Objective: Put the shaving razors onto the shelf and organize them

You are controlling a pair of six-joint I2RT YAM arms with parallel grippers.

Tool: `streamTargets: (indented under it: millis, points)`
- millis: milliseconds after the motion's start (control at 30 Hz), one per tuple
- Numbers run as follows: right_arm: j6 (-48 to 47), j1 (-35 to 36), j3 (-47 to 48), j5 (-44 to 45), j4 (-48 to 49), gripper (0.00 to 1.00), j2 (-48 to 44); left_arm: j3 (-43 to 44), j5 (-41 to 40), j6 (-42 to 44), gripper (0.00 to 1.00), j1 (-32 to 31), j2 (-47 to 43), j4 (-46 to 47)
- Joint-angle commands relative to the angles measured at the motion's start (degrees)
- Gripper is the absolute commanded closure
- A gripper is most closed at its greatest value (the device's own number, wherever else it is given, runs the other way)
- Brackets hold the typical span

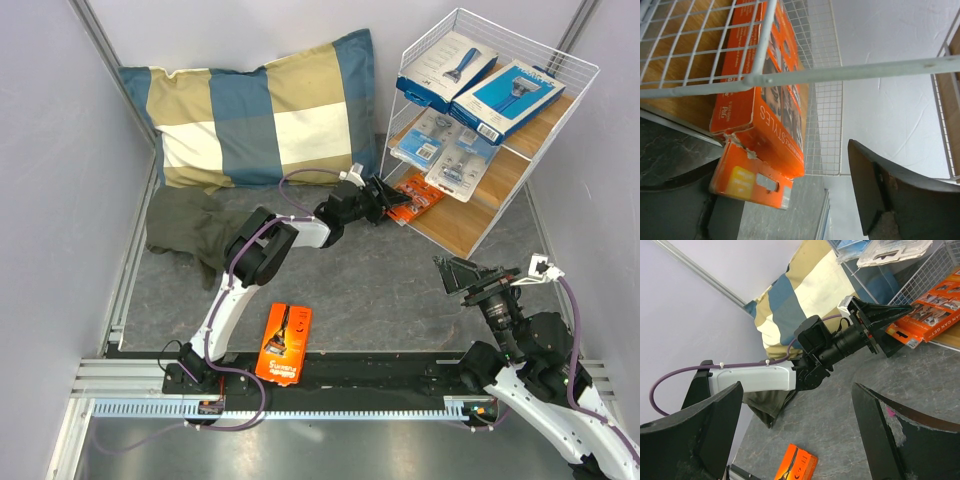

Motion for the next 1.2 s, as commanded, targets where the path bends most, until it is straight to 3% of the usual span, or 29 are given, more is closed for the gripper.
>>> streamTargets:
  millis: [0, 433, 767, 1167]
  points:
    - [-0.8, 0.2, 2.1, 0.9, -0.4, 0.02, -0.6, 3.6, -0.5, 3.3, 0.15, -0.6, 0.2, -1.5]
    - [-0.2, 0.3, 1.4, 0.7, -0.6, 0.02, -0.6, 5.4, 2.2, 10.2, 0.09, -1.8, -0.6, -7.7]
    - [1.2, 0.3, 0.2, -0.1, -0.9, 0.02, -0.6, 7.6, 0.8, 16.7, 0.06, -1.8, -2.4, -20.4]
    - [1.8, 0.2, 0.1, -0.8, -0.9, 0.02, -0.5, 8.1, -4.1, 31.4, 0.02, -2.6, -8.1, -34.9]
